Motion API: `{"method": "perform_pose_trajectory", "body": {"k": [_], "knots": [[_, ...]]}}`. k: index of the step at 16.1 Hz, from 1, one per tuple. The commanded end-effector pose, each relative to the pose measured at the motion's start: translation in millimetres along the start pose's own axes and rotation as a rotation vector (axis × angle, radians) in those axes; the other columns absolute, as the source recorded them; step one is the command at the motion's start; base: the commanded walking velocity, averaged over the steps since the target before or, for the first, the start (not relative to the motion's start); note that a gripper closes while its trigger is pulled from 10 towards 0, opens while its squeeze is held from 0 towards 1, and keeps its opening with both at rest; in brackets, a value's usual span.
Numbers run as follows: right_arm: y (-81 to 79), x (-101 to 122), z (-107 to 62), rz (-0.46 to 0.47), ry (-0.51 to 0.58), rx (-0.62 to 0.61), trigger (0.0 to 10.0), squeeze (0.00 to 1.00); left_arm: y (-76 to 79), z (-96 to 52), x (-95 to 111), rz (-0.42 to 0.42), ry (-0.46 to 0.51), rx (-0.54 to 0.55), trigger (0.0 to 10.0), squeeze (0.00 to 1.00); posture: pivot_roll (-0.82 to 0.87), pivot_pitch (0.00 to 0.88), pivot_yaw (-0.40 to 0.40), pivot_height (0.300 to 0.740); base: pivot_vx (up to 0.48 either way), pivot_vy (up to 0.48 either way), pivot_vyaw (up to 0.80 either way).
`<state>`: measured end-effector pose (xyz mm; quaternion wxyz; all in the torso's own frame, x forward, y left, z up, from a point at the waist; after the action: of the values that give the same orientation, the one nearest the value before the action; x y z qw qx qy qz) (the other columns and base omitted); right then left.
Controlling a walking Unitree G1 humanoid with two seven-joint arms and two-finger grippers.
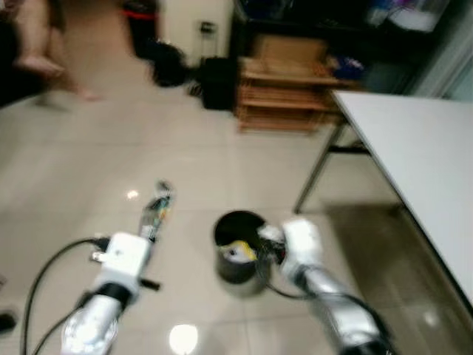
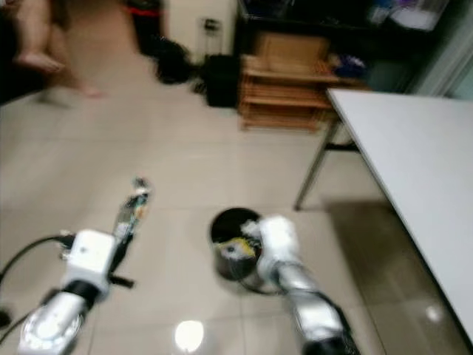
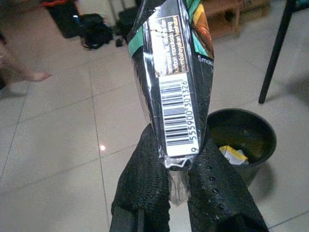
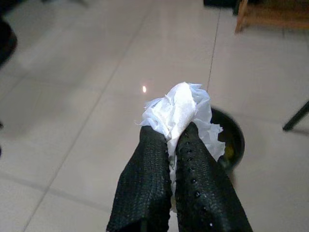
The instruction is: Picking trash to rubbish bin
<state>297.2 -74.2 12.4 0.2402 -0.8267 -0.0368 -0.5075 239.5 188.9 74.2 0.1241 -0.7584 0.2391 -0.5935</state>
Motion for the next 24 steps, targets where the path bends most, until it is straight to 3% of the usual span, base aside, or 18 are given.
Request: {"method": "perform_pose_trajectory", "body": {"k": [1, 6, 13, 14, 17, 20, 24], "knots": [[25.5, -14, -8.8, 0.005, -0.049, -0.067, 10.0, 0.0, 10.9, 2.5, 7, -0.01, 0.033, -0.028, 10.0, 0.0, 0.09, 0.031, -0.102, 0.74, 0.412, 0.0, 0.0], [17.1, -27, -4.4, -0.052, -0.108, -0.013, 10.0, 0.0, 19.1, 3.8, -1, -0.011, 0.013, -0.05, 10.0, 0.0, 0.09, 0.035, -0.107, 0.74, 0.412, 0.0, 0.0], [10.1, -34, -2.1, -0.065, -0.14, 0.054, 10.0, 0.0, 24.3, 2.8, -7, -0.008, -0.001, -0.061, 10.0, 0.0, 0.1, 0.037, -0.109, 0.74, 0.412, 0.0, 0.77], [13.5, -34, -2.4, -0.024, -0.132, 0.031, 10.0, 0.0, 24.2, 3.0, -8, -0.002, -0.001, -0.069, 10.0, 0.0, 0.1, 0.04, -0.104, 0.74, 0.409, 0.0, 0.0], [24.0, -30, -2.0, -0.032, -0.11, -0.035, 10.0, 0.0, 29.6, 9.0, -8, 0.012, 0.009, -0.111, 10.0, 0.0, 0.09, 0.044, -0.082, 0.74, 0.409, 0.0, 0.0], [42.0, -10, -0.8, -0.09, -0.021, -0.174, 10.0, 0.0, 37.0, 28.1, 1, 0.047, 0.063, -0.183, 10.0, 0.0, 0.06, 0.056, -0.081, 0.74, 0.404, 0.0, 0.0], [57.2, -1, 0.1, -0.186, -0.014, -0.271, 10.0, 0.0, 48.6, 33.8, 9, 0.085, 0.113, -0.291, 10.0, 0.0, 0.05, 0.061, -0.084, 0.74, 0.097, 0.0, 0.0]]}}
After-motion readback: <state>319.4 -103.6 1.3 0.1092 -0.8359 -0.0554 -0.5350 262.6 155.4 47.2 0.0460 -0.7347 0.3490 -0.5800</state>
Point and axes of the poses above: a point about 5 cm out from each wrist's last joint towards the gripper, its own z axis pointing out of the wrist towards the gripper, its own x axis along the axis of the wrist's last joint, y = z × x, the point moved 4 cm from there along z, pointing out of the wrist towards the gripper, and after that the axes turned 13 degrees about z, right-handed, at the moved point
